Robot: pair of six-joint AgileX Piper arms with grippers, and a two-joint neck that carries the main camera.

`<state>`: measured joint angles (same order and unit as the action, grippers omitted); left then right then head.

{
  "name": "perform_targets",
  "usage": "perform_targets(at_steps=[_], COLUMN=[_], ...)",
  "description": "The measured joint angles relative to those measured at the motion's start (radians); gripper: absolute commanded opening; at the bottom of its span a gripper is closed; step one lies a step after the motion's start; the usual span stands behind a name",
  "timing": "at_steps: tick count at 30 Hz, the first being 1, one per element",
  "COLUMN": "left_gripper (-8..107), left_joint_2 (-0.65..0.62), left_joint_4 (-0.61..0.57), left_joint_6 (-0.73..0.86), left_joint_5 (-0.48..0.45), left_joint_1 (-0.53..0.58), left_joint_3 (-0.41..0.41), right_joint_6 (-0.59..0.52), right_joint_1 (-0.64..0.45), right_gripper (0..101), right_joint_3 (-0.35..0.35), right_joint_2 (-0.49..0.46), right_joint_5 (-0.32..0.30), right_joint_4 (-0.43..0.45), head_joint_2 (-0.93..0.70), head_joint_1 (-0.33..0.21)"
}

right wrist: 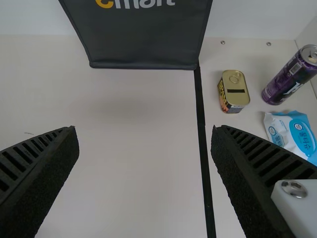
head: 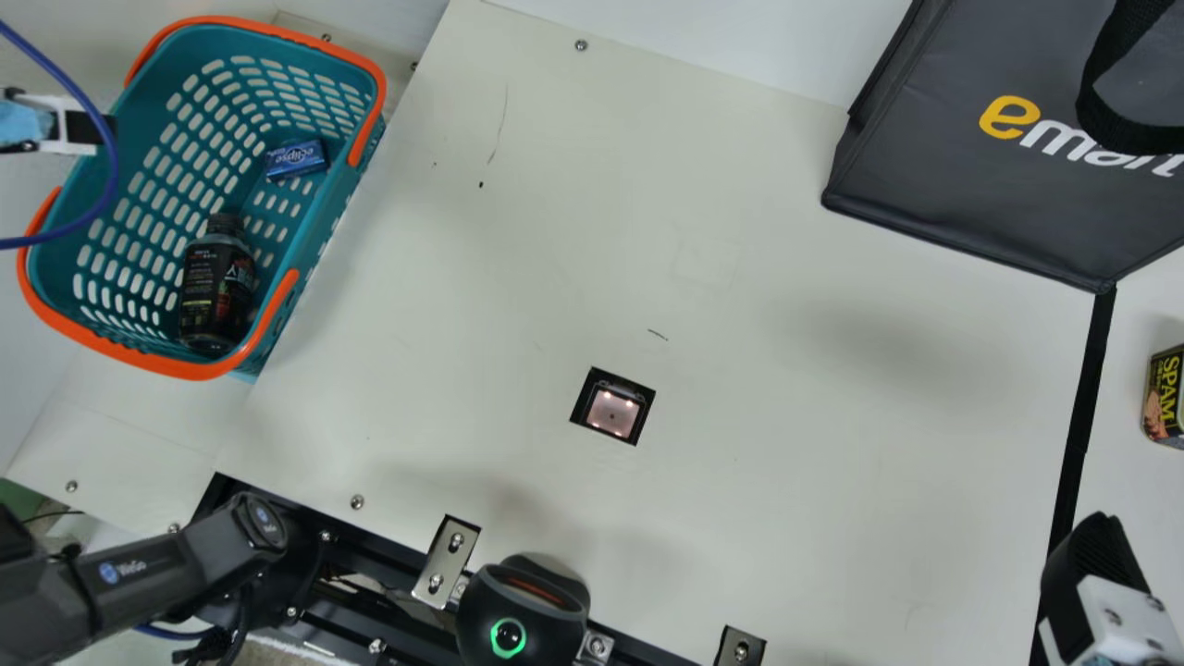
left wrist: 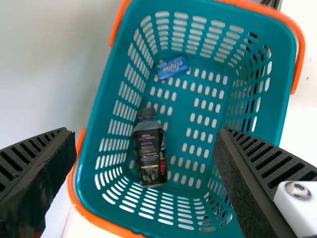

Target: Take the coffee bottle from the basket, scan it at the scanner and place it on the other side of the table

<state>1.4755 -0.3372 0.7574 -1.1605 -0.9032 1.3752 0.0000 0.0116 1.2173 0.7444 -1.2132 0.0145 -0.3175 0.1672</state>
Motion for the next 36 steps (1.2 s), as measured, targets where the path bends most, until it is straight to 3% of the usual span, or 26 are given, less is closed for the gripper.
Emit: perform_targets(at_steps=[15, 36], left_gripper=[90, 90], left_joint_2=[0.13, 0.315], left_joint_4=[0.035, 0.148], left_joint_6=[-0.09, -0.319], left_joint_5=[0.08, 0.391], left_joint_1=[0.128, 0.279], left_joint_3=[-0.069, -0.198], right_joint_6=[0.0, 0.0], right_joint_1=[0.0, 0.0], right_gripper=[95, 95], right_joint_3=[0.0, 0.0], right_joint_2=[0.0, 0.0], right_joint_5=[0.0, -0.001], right_joint_4=[0.0, 0.0], head_joint_2=[-0.002, 0.0], head_joint_1=[0.0, 0.0])
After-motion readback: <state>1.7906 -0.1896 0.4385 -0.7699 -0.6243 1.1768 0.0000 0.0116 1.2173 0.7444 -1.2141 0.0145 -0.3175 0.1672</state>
